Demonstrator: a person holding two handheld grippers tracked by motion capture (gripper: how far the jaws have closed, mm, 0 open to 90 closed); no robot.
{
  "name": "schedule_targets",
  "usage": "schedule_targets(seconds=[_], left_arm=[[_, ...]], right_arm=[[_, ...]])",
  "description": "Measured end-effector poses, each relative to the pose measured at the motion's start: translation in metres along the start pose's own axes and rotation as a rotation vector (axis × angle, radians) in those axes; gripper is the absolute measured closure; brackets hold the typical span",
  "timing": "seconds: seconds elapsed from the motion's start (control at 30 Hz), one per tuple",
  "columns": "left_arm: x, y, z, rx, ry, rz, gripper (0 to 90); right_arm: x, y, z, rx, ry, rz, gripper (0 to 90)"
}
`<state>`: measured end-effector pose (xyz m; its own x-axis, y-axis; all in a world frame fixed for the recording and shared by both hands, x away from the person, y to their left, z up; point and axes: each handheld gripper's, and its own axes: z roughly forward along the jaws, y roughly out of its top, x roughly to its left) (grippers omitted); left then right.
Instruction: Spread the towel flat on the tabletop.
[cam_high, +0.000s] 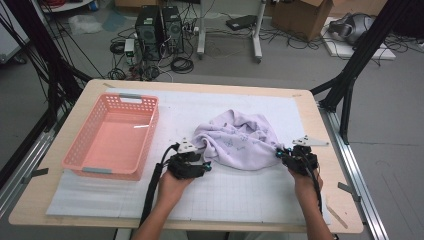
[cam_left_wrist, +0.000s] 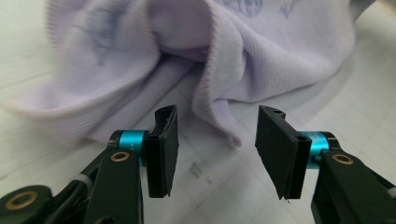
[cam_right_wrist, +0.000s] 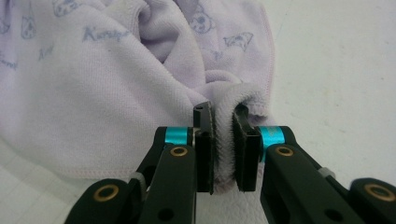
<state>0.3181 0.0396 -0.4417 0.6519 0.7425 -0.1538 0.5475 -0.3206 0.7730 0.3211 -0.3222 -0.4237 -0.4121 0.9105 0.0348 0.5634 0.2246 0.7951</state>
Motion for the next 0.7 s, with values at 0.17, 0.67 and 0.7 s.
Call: schedule_targets(seconds=[0.17,0.67,0.7], left_arm=[[-0.006,0.003,0.011,0.025,0.087,-0.007,66.5],[-0.009,-0.038,-0.054,-0.033,-0.1,0.001,86.6],[-0.009,-0.041,-0.06,-0.038,-0.109,-0.002,86.6]], right_arm=[[0.0,0.0,-0.003,-0.019,0.013,0.011,81.1],[0.014,-0.017,-0.048,-0.008,0.09,-0.048,80.9],[0.015,-0.019,-0.052,-0.007,0.093,-0.062,80.9]])
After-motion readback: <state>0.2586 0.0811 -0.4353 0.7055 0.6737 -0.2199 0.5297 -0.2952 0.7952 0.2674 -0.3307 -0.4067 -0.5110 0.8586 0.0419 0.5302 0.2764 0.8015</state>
